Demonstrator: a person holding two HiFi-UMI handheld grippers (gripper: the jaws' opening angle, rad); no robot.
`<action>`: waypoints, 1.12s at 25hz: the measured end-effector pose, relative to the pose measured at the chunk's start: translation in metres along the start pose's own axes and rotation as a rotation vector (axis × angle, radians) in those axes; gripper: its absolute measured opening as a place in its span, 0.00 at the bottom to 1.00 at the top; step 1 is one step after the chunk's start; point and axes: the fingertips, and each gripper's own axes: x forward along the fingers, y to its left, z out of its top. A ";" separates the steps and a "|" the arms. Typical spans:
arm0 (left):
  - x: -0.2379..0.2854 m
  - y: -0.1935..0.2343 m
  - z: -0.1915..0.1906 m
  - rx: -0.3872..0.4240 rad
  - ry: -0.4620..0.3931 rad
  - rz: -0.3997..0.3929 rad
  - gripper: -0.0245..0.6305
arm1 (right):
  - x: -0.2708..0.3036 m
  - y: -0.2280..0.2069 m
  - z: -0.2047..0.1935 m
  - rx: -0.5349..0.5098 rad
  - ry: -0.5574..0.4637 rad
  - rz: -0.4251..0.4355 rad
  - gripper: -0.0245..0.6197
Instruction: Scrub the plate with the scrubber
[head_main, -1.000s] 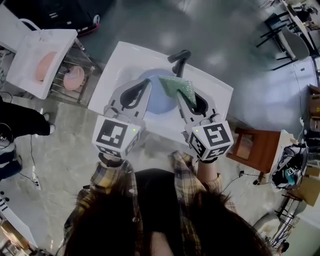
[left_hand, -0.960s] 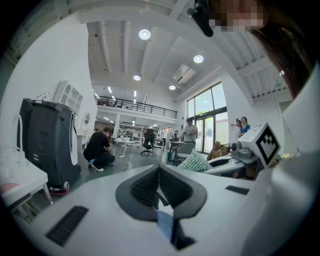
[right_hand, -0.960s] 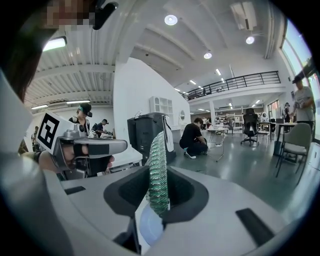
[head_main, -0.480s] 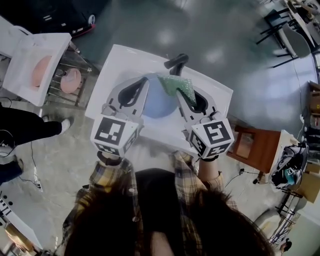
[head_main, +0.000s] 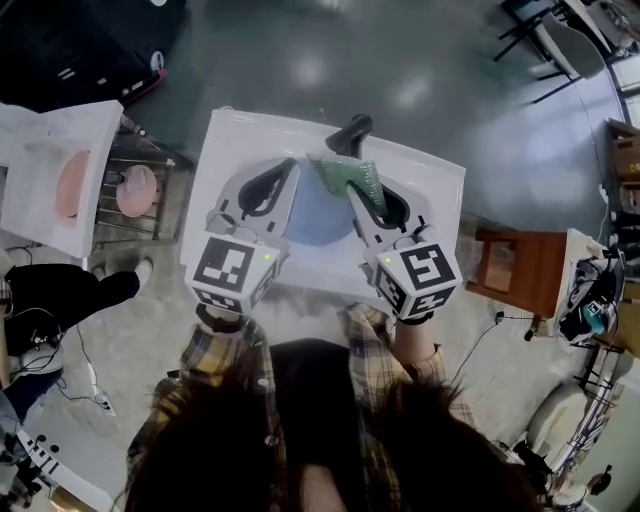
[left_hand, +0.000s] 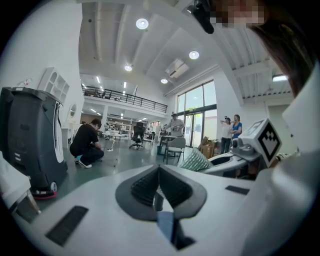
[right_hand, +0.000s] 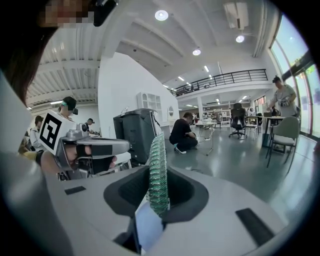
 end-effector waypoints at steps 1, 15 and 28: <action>0.002 0.001 -0.001 0.002 0.003 -0.010 0.06 | 0.001 -0.001 -0.002 0.008 0.003 -0.010 0.20; 0.030 0.022 -0.061 0.000 0.127 -0.070 0.06 | 0.017 -0.006 -0.051 0.078 0.091 -0.081 0.20; 0.055 0.039 -0.169 0.000 0.323 -0.078 0.07 | 0.027 -0.008 -0.125 0.157 0.190 -0.097 0.20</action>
